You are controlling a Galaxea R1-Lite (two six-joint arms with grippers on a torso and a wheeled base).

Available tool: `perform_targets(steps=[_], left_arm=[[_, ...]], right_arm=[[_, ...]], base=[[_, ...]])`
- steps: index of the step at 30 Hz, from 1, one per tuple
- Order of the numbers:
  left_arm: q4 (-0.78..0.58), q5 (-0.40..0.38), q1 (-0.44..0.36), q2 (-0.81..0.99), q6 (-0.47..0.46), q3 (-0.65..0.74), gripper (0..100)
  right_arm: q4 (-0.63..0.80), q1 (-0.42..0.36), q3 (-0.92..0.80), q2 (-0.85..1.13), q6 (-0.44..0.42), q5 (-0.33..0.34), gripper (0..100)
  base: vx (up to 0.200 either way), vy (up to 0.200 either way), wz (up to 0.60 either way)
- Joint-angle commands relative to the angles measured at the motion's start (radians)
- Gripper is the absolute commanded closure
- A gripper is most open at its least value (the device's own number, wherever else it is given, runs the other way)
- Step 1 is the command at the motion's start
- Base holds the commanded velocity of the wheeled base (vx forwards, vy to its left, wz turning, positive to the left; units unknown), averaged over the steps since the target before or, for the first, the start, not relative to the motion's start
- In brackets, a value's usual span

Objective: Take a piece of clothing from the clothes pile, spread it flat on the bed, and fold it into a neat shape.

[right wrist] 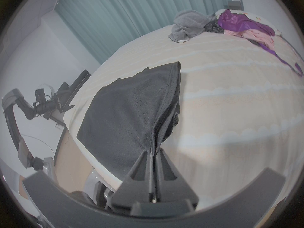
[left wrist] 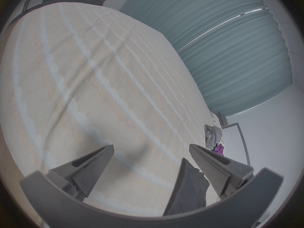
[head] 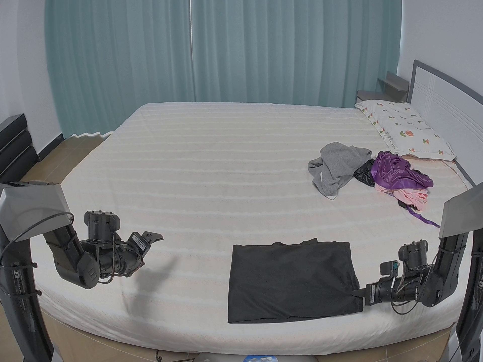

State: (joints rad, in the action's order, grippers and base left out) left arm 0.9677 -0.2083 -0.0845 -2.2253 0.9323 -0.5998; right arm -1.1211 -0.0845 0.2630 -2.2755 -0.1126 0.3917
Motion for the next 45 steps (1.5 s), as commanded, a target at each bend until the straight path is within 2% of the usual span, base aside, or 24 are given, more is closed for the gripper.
perform_targets(steps=[1,5,13,14,17,19,21,23,24,29,35,40,41,45], left_arm=[[0.0,0.0,0.0,0.001,0.0,0.0,0],[0.0,0.0,0.0,0.001,0.0,0.0,0],[0.0,0.0,-0.001,0.0,0.0,0.0,0],[0.0,0.0,-0.001,0.0,0.0,0.0,0],[0.0,0.0,-0.001,0.0,0.0,0.0,0],[0.0,0.0,-0.001,0.0,0.0,0.0,0],[0.0,0.0,0.0,0.0,0.0,-0.002,0],[0.0,0.0,-0.001,0.0,0.0,-0.002,0],[0.0,0.0,-0.001,0.0,0.0,-0.002,0],[0.0,0.0,-0.001,0.0,0.0,-0.002,0],[0.0,0.0,-0.001,0.0,0.0,-0.002,0],[0.0,0.0,-0.001,0.0,0.0,-0.002,0],[0.0,0.0,-0.001,0.0,0.0,-0.002,0],[0.0,0.0,-0.001,0.0,0.0,-0.002,0]], right_arm=[[0.004,0.026,-0.022,0.019,0.039,0.004,100],[0.007,0.028,-0.031,0.01,0.077,0.004,100],[-0.005,0.034,-0.024,0.001,0.086,0.004,100],[-0.005,0.034,-0.024,0.001,0.086,0.004,0],[-0.016,0.034,0.012,0.005,0.059,0.01,0],[-0.017,0.031,0.059,-0.001,-0.01,0.012,0],[-0.019,0.019,0.131,-0.029,-0.136,0.004,0],[-0.019,0.014,0.183,-0.044,-0.2,-0.004,0],[-0.016,0.011,0.231,-0.059,-0.262,-0.019,0],[-0.003,0.006,0.377,-0.14,-0.392,-0.047,0],[-0.005,-0.009,0.489,-0.219,-0.455,-0.056,0],[-0.016,-0.011,0.542,-0.259,-0.458,-0.132,0],[-0.017,-0.011,0.544,-0.259,-0.458,-0.134,100],[-0.029,-0.005,0.548,-0.248,-0.487,-0.14,100]], base=[[0.0,0.0,0.0],[0.0,0.0,0.0],[0.0,0.0,0.0],[0.0,0.0,0.0],[0.0,0.0,0.0],[0.0,0.0,0.0],[0.0,0.0,0.0],[0.0,0.0,0.0],[0.0,0.0,0.0],[0.0,0.0,0.0],[0.0,0.0,0.0],[0.0,0.0,0.0],[0.0,0.0,0.0],[0.0,0.0,0.0]])
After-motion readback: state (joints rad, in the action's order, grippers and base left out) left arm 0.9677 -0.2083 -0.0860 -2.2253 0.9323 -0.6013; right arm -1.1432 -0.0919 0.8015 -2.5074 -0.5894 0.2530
